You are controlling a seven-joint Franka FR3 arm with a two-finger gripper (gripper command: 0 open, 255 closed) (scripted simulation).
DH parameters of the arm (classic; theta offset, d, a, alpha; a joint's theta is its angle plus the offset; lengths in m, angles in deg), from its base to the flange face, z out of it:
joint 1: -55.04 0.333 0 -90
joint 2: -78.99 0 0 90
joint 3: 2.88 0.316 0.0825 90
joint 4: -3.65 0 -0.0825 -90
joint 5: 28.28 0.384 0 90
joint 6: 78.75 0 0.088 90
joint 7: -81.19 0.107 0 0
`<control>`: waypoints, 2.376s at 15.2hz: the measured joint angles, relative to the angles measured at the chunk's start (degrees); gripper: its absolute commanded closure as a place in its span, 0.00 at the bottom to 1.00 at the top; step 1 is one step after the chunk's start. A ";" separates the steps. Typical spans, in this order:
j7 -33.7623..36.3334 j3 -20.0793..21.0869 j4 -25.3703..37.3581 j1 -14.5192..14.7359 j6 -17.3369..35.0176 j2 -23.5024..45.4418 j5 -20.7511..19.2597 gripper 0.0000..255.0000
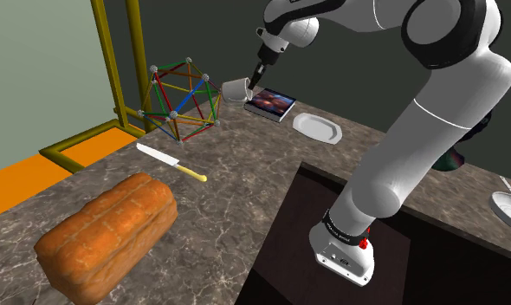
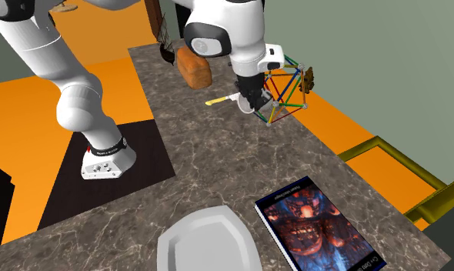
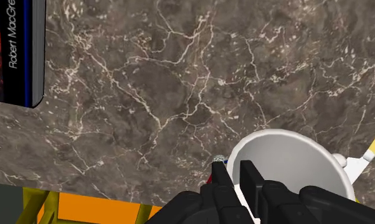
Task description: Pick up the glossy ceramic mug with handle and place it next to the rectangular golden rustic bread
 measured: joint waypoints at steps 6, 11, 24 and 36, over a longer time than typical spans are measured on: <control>2.93 1.05 1.31 0.49 -2.73 -2.11 -1.68 1.00; 10.86 5.65 -2.68 3.16 -0.25 -5.39 -3.76 1.00; 30.50 17.68 -5.45 9.77 4.49 -6.37 -6.51 1.00; 42.29 25.11 -1.35 14.51 5.87 -2.08 -8.80 0.00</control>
